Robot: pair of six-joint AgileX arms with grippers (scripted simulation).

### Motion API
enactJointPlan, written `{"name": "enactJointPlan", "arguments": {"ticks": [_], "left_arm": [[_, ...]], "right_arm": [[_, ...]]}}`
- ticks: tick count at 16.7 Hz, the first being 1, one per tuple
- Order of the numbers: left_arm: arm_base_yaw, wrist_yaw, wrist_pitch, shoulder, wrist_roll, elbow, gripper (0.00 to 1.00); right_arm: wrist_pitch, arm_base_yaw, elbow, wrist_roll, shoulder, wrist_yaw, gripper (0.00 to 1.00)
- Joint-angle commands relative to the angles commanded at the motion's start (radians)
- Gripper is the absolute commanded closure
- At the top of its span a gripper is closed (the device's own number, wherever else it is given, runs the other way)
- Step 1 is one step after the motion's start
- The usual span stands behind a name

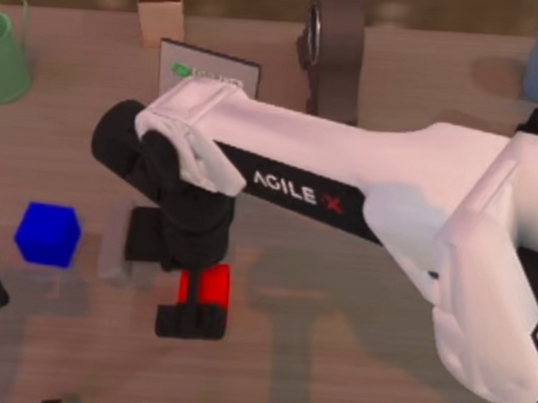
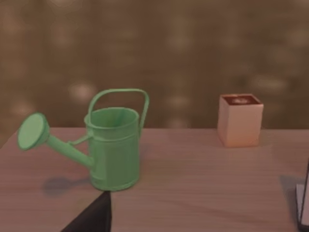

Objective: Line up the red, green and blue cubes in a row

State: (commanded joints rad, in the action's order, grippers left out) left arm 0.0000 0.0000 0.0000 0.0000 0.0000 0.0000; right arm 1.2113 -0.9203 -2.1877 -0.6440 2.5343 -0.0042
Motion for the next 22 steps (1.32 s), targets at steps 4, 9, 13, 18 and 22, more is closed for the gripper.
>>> {"name": "enactJointPlan", "arguments": {"ticks": [4, 9, 13, 18, 22], "left_arm": [[0.0, 0.0, 0.0, 0.0, 0.0, 0.0, 0.0], [0.0, 0.0, 0.0, 0.0, 0.0, 0.0, 0.0], [0.0, 0.0, 0.0, 0.0, 0.0, 0.0, 0.0], [0.0, 0.0, 0.0, 0.0, 0.0, 0.0, 0.0], [0.0, 0.0, 0.0, 0.0, 0.0, 0.0, 0.0]], "right_arm": [[0.017, 0.0, -0.017, -0.001, 0.003, 0.0, 0.0], [0.2, -0.003, -0.211, -0.002, 0.014, 0.0, 0.0], [0.288, -0.005, -0.3, -0.003, 0.012, 0.0, 0.0], [0.281, 0.014, -0.289, 0.009, 0.006, 0.0, 0.0], [0.238, 0.163, -0.201, 0.118, -0.039, 0.002, 0.0]]}}
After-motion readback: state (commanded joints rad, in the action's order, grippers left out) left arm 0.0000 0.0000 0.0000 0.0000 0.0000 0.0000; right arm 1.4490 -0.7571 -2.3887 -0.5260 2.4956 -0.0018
